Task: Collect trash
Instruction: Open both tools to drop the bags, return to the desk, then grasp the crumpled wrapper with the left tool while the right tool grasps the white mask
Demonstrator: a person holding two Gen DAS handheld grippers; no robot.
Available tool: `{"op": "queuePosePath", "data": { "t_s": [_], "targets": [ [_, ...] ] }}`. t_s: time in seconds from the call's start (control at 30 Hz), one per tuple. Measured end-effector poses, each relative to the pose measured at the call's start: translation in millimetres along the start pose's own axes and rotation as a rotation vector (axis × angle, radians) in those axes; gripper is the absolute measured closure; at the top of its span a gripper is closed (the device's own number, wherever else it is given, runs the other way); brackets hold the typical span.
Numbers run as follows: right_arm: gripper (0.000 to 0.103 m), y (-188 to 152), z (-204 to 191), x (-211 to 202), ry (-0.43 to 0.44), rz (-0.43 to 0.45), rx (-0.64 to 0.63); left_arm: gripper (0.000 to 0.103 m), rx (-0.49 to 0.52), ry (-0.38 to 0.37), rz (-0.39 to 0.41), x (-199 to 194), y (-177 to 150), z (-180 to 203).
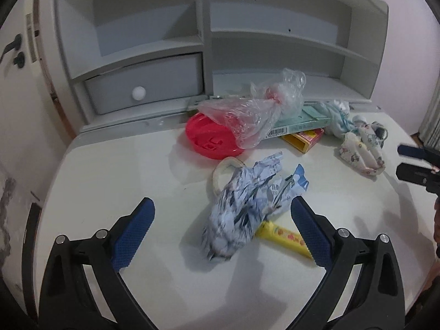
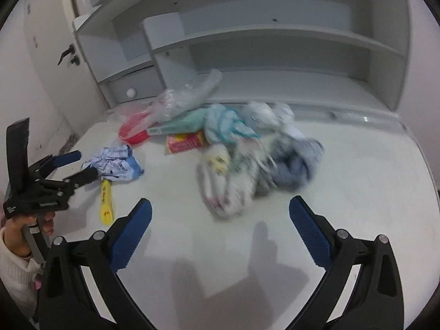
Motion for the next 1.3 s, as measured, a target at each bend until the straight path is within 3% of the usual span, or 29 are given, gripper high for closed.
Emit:
{"op": "queuePosePath", "data": {
  "t_s": [0.1, 0.17, 0.27, 0.47, 0.53, 0.57, 0.6, 0.67, 1.03, 1.2, 1.3],
  "targets": [
    [0.011, 11, -9, 8, -0.013, 0.002, -0.051, 0.007, 0.039, 0.006, -0.028, 10, 3, 4],
    [0.025, 15, -17, 17, 0.003, -0.019, -0.074, 0.007, 0.063, 0.006, -0.040, 14, 5, 7],
    [0.026, 14, -23, 26, 0.016, -0.054, -0.103, 0.007, 0.086, -0.015, -0.069, 22, 2, 11],
    [0.026, 13, -25, 45, -0.042, -0.093, -0.163, 0.047, 0.072, -0.096, -0.127, 32, -7, 13],
    [0.040, 10, -24, 52, -0.056, -0.110, -0.176, 0.062, 0.067, -0.097, -0.121, 33, -6, 11],
    [0.063, 9, -24, 53, -0.073, -0.107, -0.188, 0.063, 0.064, -0.096, -0.120, 32, -6, 10],
    [0.074, 8, -23, 53, -0.082, -0.102, -0.193, 0.066, 0.043, -0.107, -0.109, 30, -5, 9],
    [0.078, 9, -24, 48, -0.072, -0.089, -0.172, 0.070, 0.016, -0.112, -0.093, 26, -4, 6],
    [0.080, 26, -22, 4, -0.044, 0.016, -0.157, 0.070, 0.028, -0.081, -0.047, -5, 0, 8],
    [0.080, 3, -26, 7, -0.016, -0.037, -0.166, 0.070, 0.039, -0.072, -0.025, -20, 0, 15],
    [0.080, -6, -21, -8, -0.002, -0.025, -0.148, 0.071, 0.044, -0.085, 0.005, -36, 8, 29]
  ]
}}
Point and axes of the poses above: each gripper's, at about its wrist camera, not at the fingertips, and x roughly the way its jaws point, z to its right, y to its top, the point moved 8 cm from there along x, roughly the way its jaws point, and after that the axes turned 9 degrees about -y, right-handed, at the moved point
